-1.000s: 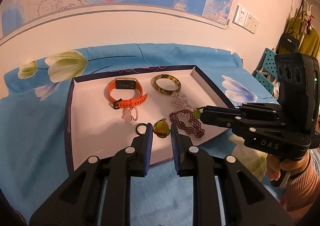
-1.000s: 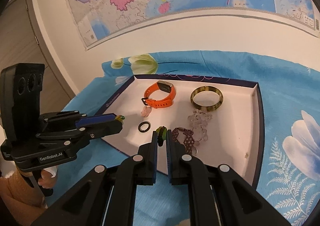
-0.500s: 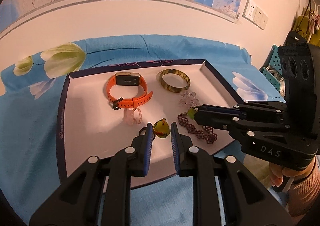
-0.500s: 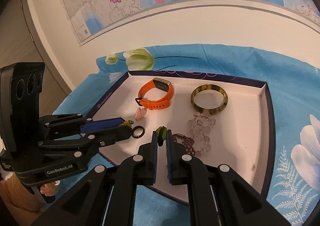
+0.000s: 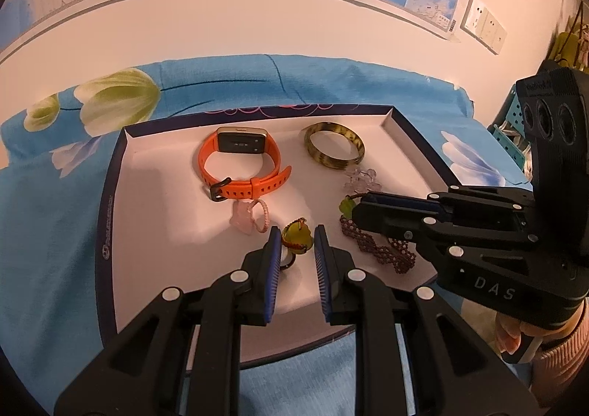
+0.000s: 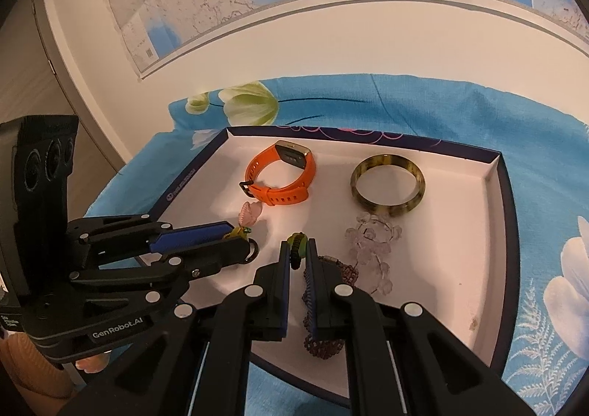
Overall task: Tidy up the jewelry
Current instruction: 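Lower both items into the tray beside the beaded bracelet and open both grippers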
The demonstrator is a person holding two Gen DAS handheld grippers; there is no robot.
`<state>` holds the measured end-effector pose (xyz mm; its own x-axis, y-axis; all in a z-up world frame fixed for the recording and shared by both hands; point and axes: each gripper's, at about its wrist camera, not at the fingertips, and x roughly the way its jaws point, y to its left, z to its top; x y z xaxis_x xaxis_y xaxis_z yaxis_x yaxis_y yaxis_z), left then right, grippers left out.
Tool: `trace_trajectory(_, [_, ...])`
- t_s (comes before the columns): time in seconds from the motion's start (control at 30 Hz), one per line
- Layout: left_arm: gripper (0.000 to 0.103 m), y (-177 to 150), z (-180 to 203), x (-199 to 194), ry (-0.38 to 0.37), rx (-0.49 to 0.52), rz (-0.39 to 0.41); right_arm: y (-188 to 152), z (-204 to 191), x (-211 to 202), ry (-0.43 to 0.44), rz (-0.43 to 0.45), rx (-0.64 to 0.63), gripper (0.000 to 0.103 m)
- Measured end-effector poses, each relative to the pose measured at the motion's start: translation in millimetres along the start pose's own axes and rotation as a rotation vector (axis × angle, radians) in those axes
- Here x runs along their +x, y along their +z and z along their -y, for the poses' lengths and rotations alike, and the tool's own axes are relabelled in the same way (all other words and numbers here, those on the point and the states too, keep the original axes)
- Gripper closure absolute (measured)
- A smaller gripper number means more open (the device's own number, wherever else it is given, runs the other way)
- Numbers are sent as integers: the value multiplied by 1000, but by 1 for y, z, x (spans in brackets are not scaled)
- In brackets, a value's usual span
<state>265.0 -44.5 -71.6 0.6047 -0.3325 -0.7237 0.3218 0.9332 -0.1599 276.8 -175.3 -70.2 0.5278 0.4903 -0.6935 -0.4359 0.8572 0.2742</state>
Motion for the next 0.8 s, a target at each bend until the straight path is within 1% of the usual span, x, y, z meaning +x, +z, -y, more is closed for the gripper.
trace_trajectory(0.33, [84, 1, -2, 9, 10, -6, -18, 3, 3, 8, -13, -20, 9, 96])
trace_trajectory(0.4, [84, 1, -3, 10, 13, -10, -25, 4, 4, 11, -7, -28, 19, 93])
trace_trajectory(0.47, [83, 0, -4, 10, 15, -16, -24, 4, 5, 13, -3, -37, 20, 92])
trace_trajectory(0.53, [80, 0, -5, 9, 15, -22, -19, 3, 3, 11, -3, -33, 15, 89])
trace_trajectory(0.57, [77, 0, -5, 7, 15, -24, -15, 3, 3, 7, 0, -27, 13, 87])
trace_trajectory(0.6, [76, 0, -5, 5, 18, -25, -9, 2, 4, 3, 2, -18, 17, 87])
trace_trajectory(0.7, [75, 0, -5, -2, 21, -24, 10, 0, 9, -11, 7, 5, 26, 87])
trace_trajectory(0.8, [75, -2, 0, -8, 19, -1, 24, -4, 20, -28, -13, 20, 43, 87])
